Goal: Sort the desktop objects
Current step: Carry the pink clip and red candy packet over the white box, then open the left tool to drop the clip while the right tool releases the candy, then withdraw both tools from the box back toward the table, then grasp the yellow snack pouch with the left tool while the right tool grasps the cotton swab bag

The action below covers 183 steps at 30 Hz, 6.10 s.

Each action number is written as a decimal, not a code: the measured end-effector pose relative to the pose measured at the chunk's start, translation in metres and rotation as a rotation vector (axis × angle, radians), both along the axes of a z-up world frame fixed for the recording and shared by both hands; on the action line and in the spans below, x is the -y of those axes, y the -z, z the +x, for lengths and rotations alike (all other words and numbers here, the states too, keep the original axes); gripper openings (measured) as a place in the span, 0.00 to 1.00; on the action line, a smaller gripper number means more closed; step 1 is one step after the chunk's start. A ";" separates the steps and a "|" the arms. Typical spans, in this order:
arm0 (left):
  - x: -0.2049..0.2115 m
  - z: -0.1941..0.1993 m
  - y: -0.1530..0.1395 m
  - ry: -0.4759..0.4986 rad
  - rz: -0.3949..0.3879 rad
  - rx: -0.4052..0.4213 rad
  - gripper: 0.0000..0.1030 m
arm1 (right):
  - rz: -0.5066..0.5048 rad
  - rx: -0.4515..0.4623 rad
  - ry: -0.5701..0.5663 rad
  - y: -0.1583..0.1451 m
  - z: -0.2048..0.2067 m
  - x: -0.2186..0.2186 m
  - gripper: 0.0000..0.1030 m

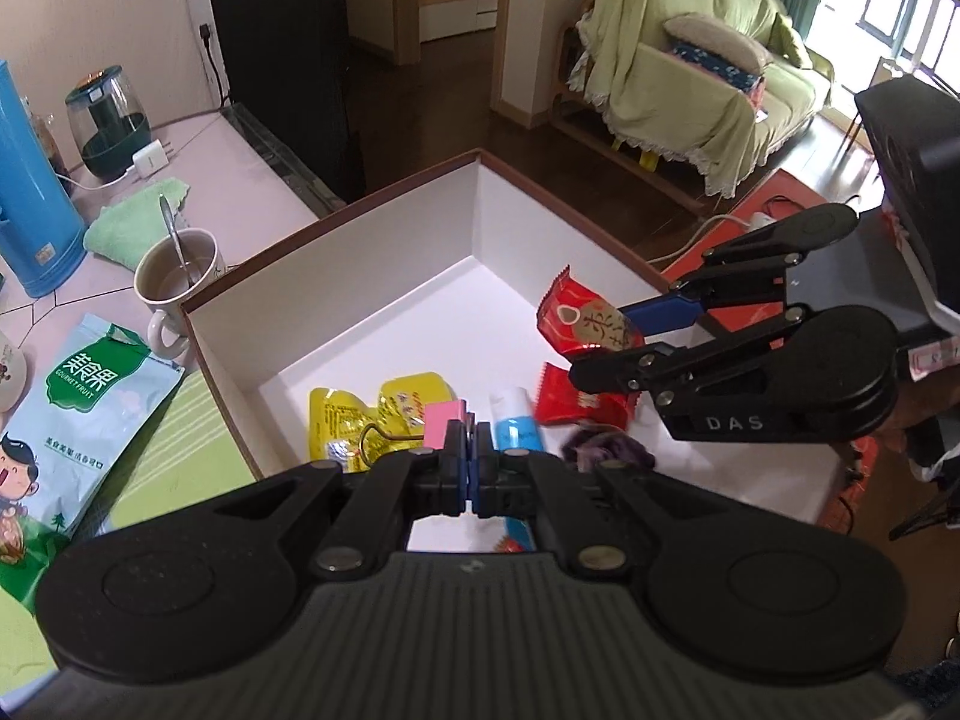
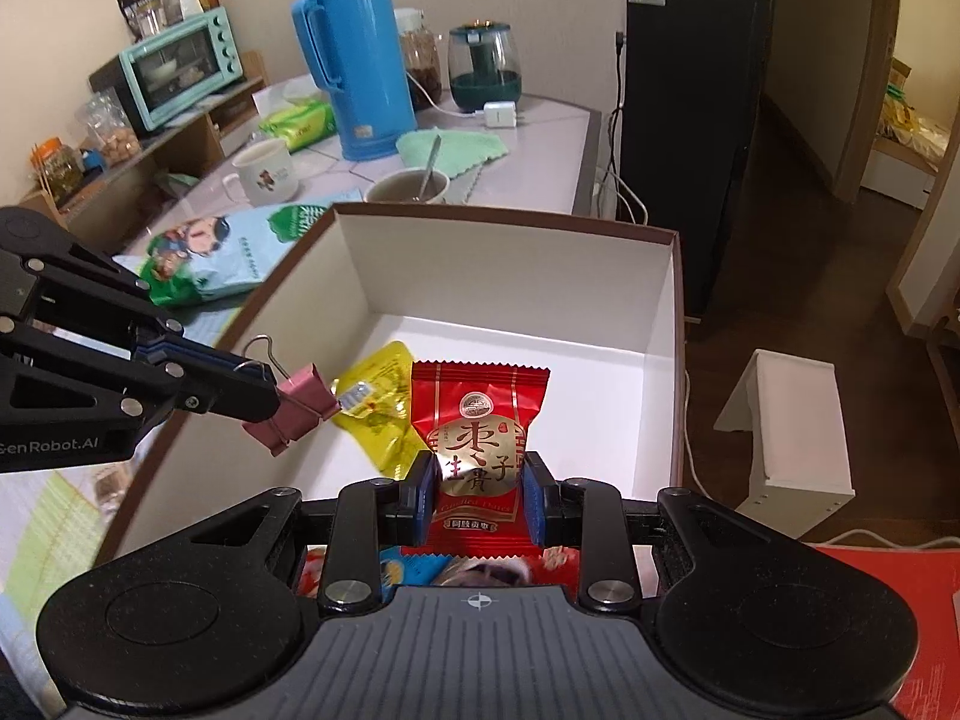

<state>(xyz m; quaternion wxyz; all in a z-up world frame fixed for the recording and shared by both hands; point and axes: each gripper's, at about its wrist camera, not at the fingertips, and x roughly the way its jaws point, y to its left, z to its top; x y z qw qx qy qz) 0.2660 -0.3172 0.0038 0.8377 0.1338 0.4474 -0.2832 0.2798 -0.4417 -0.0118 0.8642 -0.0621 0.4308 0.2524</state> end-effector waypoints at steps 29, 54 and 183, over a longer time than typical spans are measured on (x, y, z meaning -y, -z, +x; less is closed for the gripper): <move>0.016 0.107 0.060 0.023 0.021 -0.086 0.00 | -0.186 -0.004 -0.142 0.044 0.080 -0.026 0.28; 0.009 0.090 0.038 -0.003 0.032 -0.061 0.22 | -0.173 0.023 -0.185 0.034 0.055 -0.035 0.71; -0.339 -0.100 0.074 -0.452 0.058 -0.222 0.64 | -0.196 -0.132 -0.407 0.098 -0.095 -0.309 0.81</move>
